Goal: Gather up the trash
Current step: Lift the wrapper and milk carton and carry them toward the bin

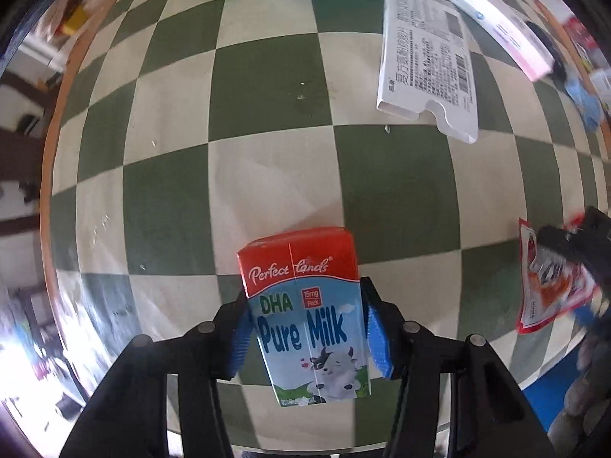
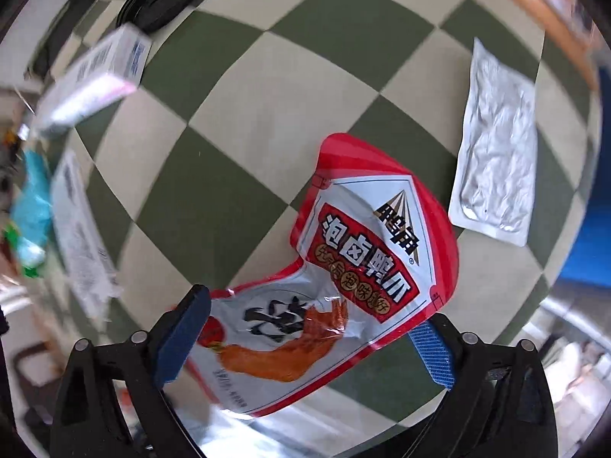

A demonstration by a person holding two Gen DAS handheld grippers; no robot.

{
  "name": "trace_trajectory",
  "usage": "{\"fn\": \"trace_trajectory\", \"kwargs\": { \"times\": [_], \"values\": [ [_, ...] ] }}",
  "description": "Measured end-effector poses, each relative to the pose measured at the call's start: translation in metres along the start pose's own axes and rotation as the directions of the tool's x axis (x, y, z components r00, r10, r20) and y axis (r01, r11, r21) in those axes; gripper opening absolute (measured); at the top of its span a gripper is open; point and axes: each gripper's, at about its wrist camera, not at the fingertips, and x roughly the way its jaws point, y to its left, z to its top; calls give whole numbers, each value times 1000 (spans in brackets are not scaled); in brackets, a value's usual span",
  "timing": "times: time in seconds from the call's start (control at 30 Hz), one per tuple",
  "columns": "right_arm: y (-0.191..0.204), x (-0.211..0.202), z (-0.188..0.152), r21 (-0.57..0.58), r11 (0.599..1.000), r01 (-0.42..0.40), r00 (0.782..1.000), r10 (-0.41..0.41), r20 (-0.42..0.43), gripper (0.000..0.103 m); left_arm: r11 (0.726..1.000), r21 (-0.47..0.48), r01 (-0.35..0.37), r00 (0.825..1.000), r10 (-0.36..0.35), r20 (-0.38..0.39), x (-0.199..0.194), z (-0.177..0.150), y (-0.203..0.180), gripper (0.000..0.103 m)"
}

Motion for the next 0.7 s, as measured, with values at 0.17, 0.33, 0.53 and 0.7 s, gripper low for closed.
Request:
{"fn": "trace_trajectory", "kwargs": {
  "times": [0.17, 0.33, 0.53, 0.7],
  "values": [
    [49, -13, -24, -336, 940, 59, 992, -17, 128, 67, 998, 60, 14, 999, -16, 37, 1, -24, 7, 48],
    [81, -28, -58, -634, 754, 169, 980, -60, 190, 49, 997, 60, 48, 998, -51, 47, 5, -46, 21, 48],
    [60, -25, -63, -478, 878, -28, 997, 57, 46, 34, 996, 41, 77, 996, -79, 50, 10, -49, 22, 47],
    [47, -29, -67, -362, 924, -120, 986, 155, 68, 0, 999, 34, 34, 996, -36, 85, 3, -47, 32, 46]
  ]
}}
